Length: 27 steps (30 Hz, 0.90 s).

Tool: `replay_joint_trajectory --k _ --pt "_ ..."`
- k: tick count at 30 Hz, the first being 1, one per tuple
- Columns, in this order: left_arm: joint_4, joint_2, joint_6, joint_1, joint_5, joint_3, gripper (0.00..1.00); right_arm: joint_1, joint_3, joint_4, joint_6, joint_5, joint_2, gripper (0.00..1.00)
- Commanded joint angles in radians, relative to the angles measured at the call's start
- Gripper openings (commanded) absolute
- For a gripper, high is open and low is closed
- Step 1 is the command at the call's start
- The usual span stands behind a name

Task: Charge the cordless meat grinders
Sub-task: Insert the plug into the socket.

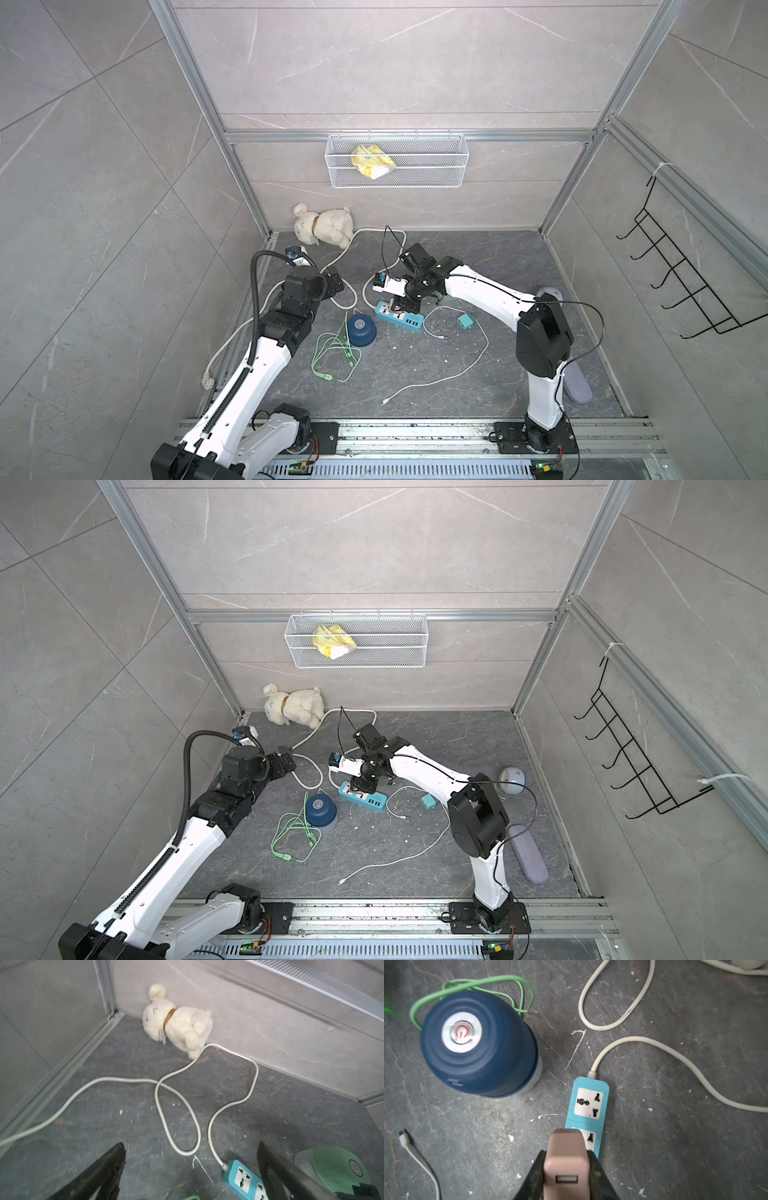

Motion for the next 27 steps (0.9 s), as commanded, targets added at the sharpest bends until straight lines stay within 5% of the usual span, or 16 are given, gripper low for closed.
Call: replay_joint_trajectory --k 1,27 --pt "-0.078 -0.051 -0.150 0.004 -0.058 -0.015 1.00 0.002 0.091 -0.090 -0.032 0.081 0.066 0.01" --pt "-0.127 -0.097 -0.110 0.004 -0.099 -0.034 1.00 -0.033 0.108 -0.088 -0.004 0.104 0.137 0.00"
